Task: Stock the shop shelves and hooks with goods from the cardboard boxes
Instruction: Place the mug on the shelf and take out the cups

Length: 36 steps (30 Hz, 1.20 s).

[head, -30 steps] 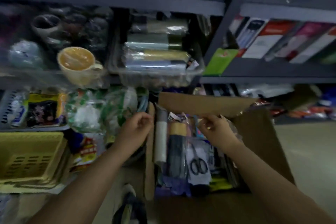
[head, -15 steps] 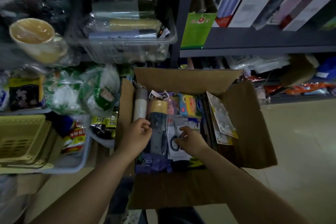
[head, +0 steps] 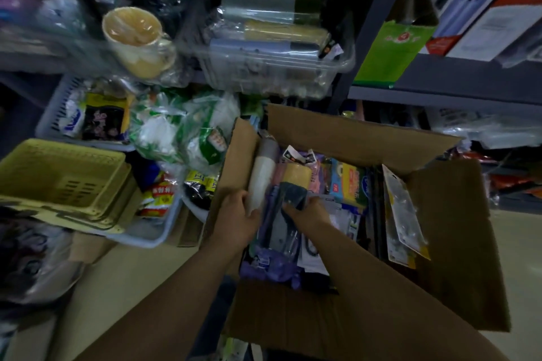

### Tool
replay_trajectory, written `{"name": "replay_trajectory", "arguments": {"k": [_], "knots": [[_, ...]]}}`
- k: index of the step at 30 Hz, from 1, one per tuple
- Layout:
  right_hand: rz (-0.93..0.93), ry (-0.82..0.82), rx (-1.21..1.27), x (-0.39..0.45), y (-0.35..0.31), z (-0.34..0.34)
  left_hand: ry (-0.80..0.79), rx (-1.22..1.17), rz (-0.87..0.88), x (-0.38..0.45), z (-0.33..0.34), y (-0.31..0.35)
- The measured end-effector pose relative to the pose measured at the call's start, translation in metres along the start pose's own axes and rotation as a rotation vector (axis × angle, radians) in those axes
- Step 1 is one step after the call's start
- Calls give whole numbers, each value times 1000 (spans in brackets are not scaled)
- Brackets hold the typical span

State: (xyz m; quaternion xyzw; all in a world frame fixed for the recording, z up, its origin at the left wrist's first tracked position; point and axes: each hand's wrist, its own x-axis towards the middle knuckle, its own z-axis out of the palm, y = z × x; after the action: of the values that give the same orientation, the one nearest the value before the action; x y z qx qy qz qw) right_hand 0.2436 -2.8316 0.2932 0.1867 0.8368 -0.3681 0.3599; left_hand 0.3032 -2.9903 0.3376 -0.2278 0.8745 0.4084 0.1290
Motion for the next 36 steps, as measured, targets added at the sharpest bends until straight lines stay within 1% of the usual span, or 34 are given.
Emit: {"name": "replay_trajectory", "arguments": {"k": [2,5,9,13,15,17,19,20,23,25,26,27,29,31,33,36], "knots": [[11,7,53,8,-7,6,-27,-62,-67,3,3,-4],[28,8,51,13,-13,11,-60,-139,-122,8,8,-12],[84,-51,108,13,-15,14,-37,-155,-148,16,15,-17],[20,-19,174,15,-10,0,-26,45,-138,26,21,-20],[-21,-39,199,15,-8,-13,-39,150,-139,31,25,-17],[-79,-68,182,17,-6,-24,-47,321,-124,36,30,-12],[-116,-75,170,18,-5,-34,-65,415,-132,41,37,-9],[-121,-83,177,18,-5,-38,-85,444,-153,43,38,-6],[-131,-125,172,12,-13,-47,-157,544,-142,49,44,-5],[-140,-157,157,11,-20,-52,-173,479,-136,49,37,1],[-142,-172,164,9,-24,-55,-184,411,-129,47,30,6],[-150,-187,180,6,-28,-58,-175,321,-122,45,23,9],[-167,-190,220,2,-36,-63,-146,41,-130,35,2,17],[-189,-191,243,-8,-47,-69,-158,-181,-105,23,-21,26],[-229,-220,283,-19,-60,-75,-189,-379,-113,15,-39,31],[-286,-216,299,-32,-79,-85,-200,-581,-138,13,-67,38]]}}
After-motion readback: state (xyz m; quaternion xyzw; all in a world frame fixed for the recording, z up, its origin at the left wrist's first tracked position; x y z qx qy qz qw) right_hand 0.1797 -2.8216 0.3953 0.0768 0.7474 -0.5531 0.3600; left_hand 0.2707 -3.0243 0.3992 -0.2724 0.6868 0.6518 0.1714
